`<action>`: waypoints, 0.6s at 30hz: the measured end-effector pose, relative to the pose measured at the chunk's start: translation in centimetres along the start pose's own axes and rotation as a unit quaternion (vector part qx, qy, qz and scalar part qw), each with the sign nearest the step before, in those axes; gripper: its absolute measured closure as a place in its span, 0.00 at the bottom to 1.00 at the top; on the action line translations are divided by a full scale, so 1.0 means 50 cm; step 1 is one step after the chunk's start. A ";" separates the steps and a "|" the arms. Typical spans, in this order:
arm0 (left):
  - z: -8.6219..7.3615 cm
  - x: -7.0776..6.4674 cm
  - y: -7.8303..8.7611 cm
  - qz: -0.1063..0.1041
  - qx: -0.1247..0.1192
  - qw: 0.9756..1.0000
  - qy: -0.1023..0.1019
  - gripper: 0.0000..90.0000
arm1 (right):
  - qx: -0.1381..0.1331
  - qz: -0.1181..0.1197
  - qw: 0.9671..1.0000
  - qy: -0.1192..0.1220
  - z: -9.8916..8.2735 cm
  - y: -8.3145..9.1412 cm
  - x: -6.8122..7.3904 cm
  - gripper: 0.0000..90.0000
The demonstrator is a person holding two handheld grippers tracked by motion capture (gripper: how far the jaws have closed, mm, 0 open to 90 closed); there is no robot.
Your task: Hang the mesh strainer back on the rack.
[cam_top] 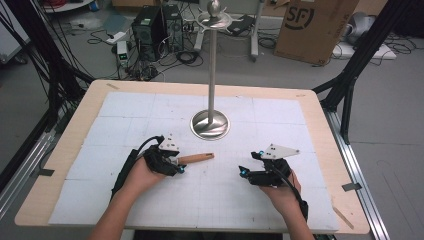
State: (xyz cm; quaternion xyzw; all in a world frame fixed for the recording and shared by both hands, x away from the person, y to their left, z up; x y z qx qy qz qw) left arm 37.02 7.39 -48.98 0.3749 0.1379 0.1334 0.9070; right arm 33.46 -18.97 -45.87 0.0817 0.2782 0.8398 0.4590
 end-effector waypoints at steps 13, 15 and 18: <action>0.003 0.000 -0.013 -0.002 0.030 0.999 0.011 0.69 | -0.001 0.005 1.000 0.001 0.000 -0.001 0.003 0.34; 0.003 -0.002 -0.011 0.000 0.035 0.999 0.010 0.71 | 0.000 0.005 1.000 0.001 0.000 -0.001 0.002 0.34; 0.001 -0.006 -0.007 0.002 0.045 0.999 0.013 0.73 | 0.000 0.006 1.000 0.001 -0.001 -0.001 0.004 0.34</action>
Point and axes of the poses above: each handheld gripper's, and its own axes: y roughly backward along the jaws, z roughly out of its top, x roughly to its left, the point moved 8 cm from there along -y, roughly forward along the jaws, and after that the axes turned 15 degrees about -z, right-handed, at the moved point
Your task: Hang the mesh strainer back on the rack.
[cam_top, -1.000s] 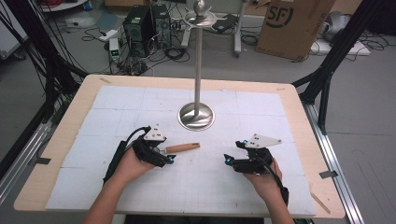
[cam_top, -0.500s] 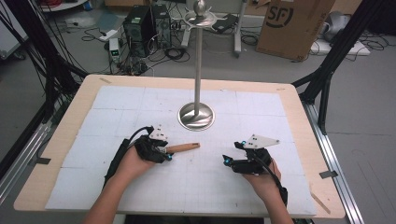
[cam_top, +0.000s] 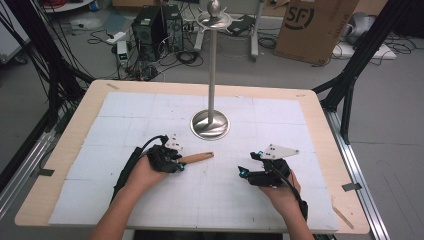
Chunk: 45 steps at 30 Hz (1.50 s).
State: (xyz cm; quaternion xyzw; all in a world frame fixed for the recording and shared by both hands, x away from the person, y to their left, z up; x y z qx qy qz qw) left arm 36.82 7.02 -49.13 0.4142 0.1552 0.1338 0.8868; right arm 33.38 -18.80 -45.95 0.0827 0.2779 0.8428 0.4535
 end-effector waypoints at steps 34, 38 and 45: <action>0.015 -0.002 -0.008 -0.006 0.069 0.997 0.039 0.74 | -0.001 0.003 1.000 0.001 0.001 0.000 0.003 0.35; 0.015 -0.004 -0.008 0.003 0.073 0.997 0.040 0.76 | -0.002 0.003 1.000 -0.001 0.002 0.002 0.001 0.35; 0.017 -0.009 -0.009 0.020 0.076 0.996 0.053 0.76 | -0.003 0.004 1.000 0.000 0.001 0.002 0.003 0.35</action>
Point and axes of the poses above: each handheld gripper's, and its own axes: y roughly backward along the jaws, z roughly out of its top, x roughly to its left, the point moved 8 cm from there along -y, roughly forward along the jaws, and after that the axes turned 15 degrees about -z, right-handed, at the moved point
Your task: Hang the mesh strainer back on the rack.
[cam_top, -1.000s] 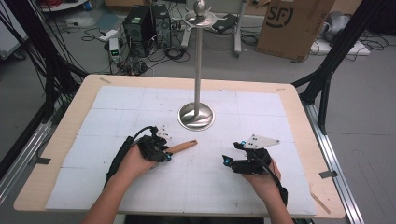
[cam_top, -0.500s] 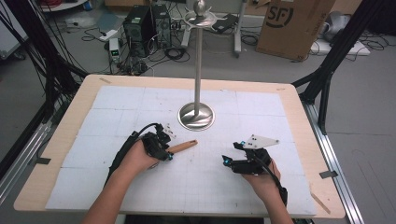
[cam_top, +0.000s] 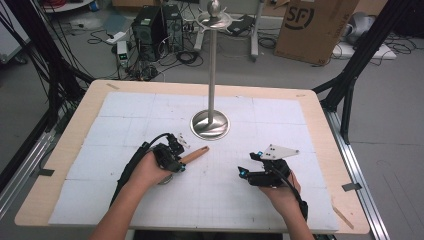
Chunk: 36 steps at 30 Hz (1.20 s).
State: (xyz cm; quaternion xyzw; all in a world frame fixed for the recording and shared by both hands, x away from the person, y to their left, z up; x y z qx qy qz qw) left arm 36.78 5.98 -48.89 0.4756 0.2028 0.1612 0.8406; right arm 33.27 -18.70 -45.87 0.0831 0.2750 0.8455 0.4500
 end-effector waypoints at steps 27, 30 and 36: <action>-0.002 0.007 0.003 -0.029 -0.008 0.999 -0.011 0.77 | 0.004 0.002 1.000 0.000 0.000 -0.002 0.004 0.35; 0.006 0.000 0.016 -0.022 -0.026 0.999 -0.024 0.77 | 0.004 0.001 1.000 -0.001 -0.002 -0.001 0.003 0.35; 0.025 -0.006 0.065 -0.015 -0.094 0.995 -0.038 0.77 | 0.003 0.000 1.000 -0.002 -0.002 0.002 0.000 0.35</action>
Point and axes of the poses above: each handheld gripper's, and its own axes: y roughly backward along the jaws, z roughly out of its top, x roughly to its left, the point moved 8 cm from there along -y, roughly forward along the jaws, and after that the axes turned 15 degrees about -z, right-handed, at the moved point
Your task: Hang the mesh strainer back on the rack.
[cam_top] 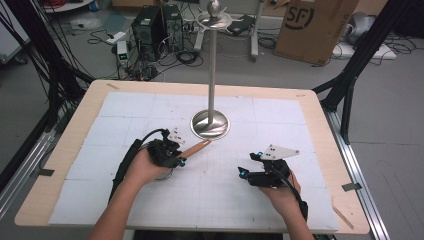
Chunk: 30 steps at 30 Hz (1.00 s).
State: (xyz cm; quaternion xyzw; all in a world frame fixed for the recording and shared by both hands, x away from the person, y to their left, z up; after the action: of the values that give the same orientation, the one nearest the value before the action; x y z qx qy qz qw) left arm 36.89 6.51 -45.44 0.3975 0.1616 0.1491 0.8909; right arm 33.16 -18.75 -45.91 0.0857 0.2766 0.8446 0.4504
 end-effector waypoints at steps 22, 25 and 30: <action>0.103 -0.037 0.151 -0.034 -0.166 0.984 -0.059 0.76 | -0.008 -0.001 1.000 -0.004 0.004 0.006 -0.009 0.35; 0.118 -0.039 0.171 -0.033 -0.179 0.981 -0.065 0.76 | -0.009 -0.003 1.000 -0.005 0.004 0.007 -0.012 0.35; 0.142 -0.039 0.203 -0.027 -0.199 0.977 -0.074 0.76 | -0.010 -0.002 1.000 -0.002 0.004 0.006 -0.011 0.35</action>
State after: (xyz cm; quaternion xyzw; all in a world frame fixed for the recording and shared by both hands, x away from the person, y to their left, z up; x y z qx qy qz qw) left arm 36.65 7.55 -32.94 0.2176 0.0729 0.1247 0.9653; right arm 33.34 -19.24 -45.49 0.0822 0.2675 0.8460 0.4538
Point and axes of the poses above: each handheld gripper's, and its own axes: y roughly backward along the jaws, z roughly out of its top, x roughly to its left, the point moved 8 cm from there along -y, roughly forward along the jaws, and after that the axes turned 15 degrees about -z, right-handed, at the moved point
